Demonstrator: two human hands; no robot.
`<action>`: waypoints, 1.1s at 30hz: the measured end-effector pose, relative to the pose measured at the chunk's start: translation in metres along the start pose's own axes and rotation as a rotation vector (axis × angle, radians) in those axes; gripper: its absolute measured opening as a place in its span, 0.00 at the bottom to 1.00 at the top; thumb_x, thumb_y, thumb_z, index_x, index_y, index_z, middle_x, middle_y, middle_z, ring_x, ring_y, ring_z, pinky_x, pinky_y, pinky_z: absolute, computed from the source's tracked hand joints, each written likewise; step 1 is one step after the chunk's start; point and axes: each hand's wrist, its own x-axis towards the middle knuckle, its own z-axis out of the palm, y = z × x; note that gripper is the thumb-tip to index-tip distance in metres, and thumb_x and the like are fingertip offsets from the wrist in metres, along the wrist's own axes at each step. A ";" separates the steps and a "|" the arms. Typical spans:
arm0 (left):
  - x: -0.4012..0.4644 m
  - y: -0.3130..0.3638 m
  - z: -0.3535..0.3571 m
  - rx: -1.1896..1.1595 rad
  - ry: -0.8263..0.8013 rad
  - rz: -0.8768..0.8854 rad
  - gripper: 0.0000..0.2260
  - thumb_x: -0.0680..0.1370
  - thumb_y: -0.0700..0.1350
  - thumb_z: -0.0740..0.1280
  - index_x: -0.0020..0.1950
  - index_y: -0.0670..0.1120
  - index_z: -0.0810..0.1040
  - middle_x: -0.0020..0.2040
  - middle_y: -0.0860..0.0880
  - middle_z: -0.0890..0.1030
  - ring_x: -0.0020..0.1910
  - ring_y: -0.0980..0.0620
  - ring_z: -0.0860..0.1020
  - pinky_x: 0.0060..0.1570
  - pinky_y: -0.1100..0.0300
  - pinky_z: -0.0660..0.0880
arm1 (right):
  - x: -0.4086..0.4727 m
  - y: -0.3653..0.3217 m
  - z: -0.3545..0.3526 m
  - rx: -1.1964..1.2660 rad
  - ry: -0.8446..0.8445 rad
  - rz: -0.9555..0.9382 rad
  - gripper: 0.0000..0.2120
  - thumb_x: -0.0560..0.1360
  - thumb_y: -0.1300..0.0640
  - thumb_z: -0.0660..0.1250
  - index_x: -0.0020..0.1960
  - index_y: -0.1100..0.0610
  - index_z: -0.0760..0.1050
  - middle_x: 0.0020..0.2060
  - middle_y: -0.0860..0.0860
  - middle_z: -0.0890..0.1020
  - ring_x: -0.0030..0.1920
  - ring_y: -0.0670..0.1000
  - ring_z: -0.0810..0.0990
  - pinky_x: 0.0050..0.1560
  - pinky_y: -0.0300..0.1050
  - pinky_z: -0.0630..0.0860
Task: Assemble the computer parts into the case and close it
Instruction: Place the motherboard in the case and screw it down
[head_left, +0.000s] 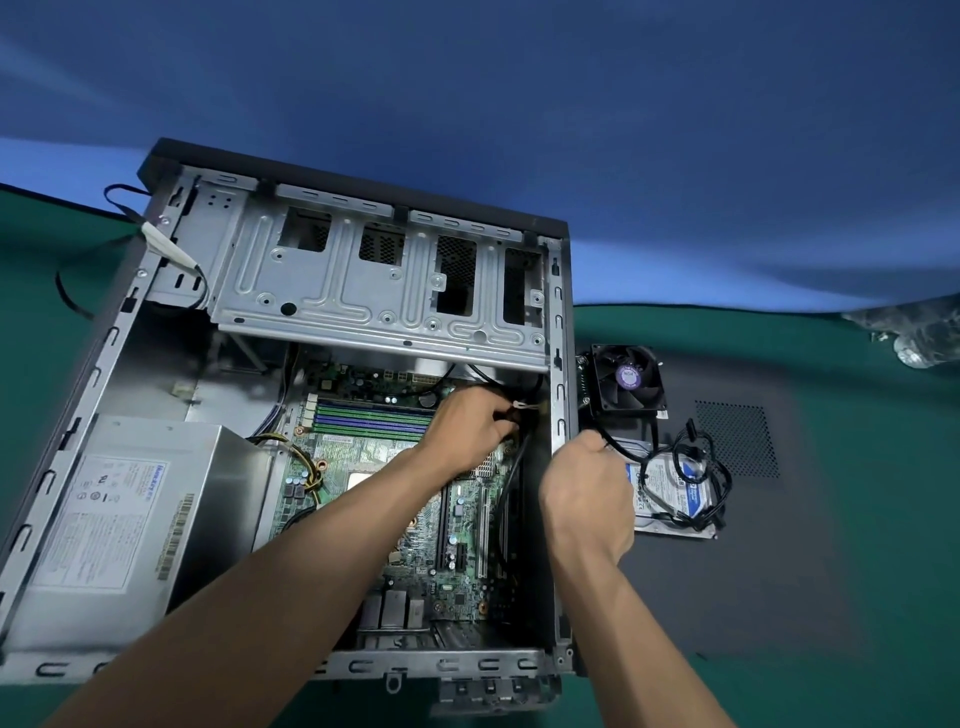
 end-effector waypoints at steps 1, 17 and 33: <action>0.000 0.000 0.000 0.000 0.001 0.000 0.08 0.76 0.43 0.70 0.53 0.42 0.83 0.36 0.49 0.82 0.22 0.61 0.69 0.23 0.75 0.64 | 0.000 0.000 0.000 0.002 -0.001 0.000 0.23 0.81 0.54 0.45 0.54 0.65 0.76 0.53 0.61 0.80 0.43 0.56 0.68 0.47 0.50 0.62; -0.005 0.002 0.002 0.084 0.019 0.020 0.06 0.75 0.43 0.70 0.49 0.43 0.83 0.41 0.47 0.83 0.34 0.50 0.75 0.39 0.61 0.73 | 0.004 0.002 0.004 -0.030 0.032 -0.012 0.24 0.80 0.55 0.44 0.56 0.65 0.76 0.55 0.62 0.80 0.53 0.61 0.76 0.48 0.50 0.64; -0.005 0.009 0.001 0.166 0.011 0.019 0.05 0.75 0.42 0.68 0.46 0.42 0.82 0.38 0.45 0.82 0.40 0.44 0.80 0.46 0.55 0.77 | 0.006 0.000 0.002 -0.078 0.011 -0.003 0.23 0.80 0.56 0.44 0.58 0.65 0.75 0.58 0.61 0.78 0.56 0.61 0.75 0.49 0.50 0.65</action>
